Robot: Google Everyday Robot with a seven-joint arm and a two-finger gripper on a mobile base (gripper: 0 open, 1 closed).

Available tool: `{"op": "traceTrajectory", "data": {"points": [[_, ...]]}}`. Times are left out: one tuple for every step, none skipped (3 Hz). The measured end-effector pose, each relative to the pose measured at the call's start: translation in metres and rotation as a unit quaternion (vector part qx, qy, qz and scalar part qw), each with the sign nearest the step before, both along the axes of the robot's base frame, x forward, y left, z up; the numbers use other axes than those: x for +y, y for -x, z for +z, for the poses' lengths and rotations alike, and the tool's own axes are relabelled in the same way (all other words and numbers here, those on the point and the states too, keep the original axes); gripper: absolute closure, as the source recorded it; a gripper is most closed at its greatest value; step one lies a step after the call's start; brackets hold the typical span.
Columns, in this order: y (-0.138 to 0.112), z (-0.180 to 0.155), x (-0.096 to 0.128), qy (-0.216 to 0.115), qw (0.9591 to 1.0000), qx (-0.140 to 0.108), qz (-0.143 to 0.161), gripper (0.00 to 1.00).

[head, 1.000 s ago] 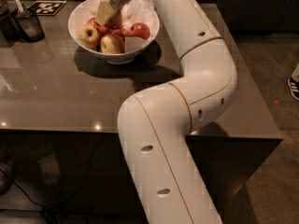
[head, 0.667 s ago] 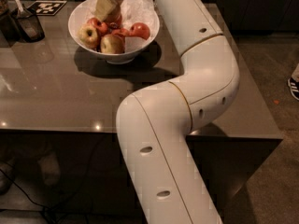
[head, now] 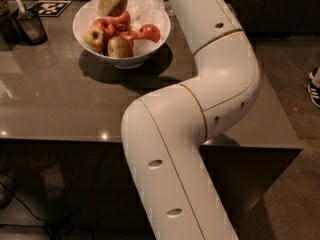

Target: Pick apple from white bowl

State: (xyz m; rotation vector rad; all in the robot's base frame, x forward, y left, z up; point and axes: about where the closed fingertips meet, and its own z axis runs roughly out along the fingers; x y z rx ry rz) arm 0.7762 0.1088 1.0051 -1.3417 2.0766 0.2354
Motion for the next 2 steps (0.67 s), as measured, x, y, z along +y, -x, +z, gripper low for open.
{"op": "traceTrajectory", "data": {"points": [[0.0079,0.0199,0.0008,0.015,0.9997,-0.019,0.004,1.0],[0.0079,0.0199,0.0008,0.015,0.9997,-0.019,0.004,1.0]]}}
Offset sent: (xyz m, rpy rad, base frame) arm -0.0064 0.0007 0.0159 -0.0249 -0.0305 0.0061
